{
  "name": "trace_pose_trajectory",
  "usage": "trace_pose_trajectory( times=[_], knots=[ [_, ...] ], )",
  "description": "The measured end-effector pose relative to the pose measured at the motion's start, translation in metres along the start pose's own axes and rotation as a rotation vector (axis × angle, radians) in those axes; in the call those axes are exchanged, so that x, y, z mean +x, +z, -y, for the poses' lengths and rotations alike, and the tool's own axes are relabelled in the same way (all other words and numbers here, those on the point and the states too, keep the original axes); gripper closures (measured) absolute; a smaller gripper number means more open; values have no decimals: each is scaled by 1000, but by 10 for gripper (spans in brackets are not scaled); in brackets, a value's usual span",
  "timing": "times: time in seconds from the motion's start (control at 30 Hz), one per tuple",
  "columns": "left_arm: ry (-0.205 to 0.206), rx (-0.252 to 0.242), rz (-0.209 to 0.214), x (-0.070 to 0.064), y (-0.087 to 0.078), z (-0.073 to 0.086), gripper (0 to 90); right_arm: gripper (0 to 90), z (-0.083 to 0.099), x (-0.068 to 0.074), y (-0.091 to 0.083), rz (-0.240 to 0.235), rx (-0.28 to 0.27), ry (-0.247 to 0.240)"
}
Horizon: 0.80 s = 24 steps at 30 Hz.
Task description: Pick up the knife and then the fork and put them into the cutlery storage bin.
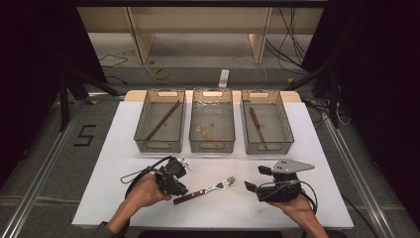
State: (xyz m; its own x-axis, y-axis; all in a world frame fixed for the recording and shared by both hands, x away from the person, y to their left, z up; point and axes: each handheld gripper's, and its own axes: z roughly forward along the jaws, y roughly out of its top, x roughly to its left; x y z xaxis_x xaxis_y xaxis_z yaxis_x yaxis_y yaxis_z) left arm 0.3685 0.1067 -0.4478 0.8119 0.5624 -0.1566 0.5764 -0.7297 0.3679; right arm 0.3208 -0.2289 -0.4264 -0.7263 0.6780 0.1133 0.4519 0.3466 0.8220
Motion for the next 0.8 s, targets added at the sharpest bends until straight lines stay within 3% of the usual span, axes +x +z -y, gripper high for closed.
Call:
trace_pose_trajectory(
  times=[0.07, 0.13, 0.33, 0.43, 0.8],
  knots=[
    [-3, -12, -2, -1, -4, -1, 619, 266, 0, 0, 0, 0, 1, 0],
    [6, 5, 4, -5, -5, 0, 563, 266, 0, 0, 0, -2, 2, -2],
    [22, 60, -51, -13, 6, 1, 347, 266, 0, 0, 0, -3, 2, -3],
    [38, 75, -55, -15, 10, 2, 341, 266, 0, 0, 0, -5, 2, -3],
    [81, 89, -51, -20, 15, 2, 543, 266, 0, 1, 0, -8, 1, -5]
  ],
)
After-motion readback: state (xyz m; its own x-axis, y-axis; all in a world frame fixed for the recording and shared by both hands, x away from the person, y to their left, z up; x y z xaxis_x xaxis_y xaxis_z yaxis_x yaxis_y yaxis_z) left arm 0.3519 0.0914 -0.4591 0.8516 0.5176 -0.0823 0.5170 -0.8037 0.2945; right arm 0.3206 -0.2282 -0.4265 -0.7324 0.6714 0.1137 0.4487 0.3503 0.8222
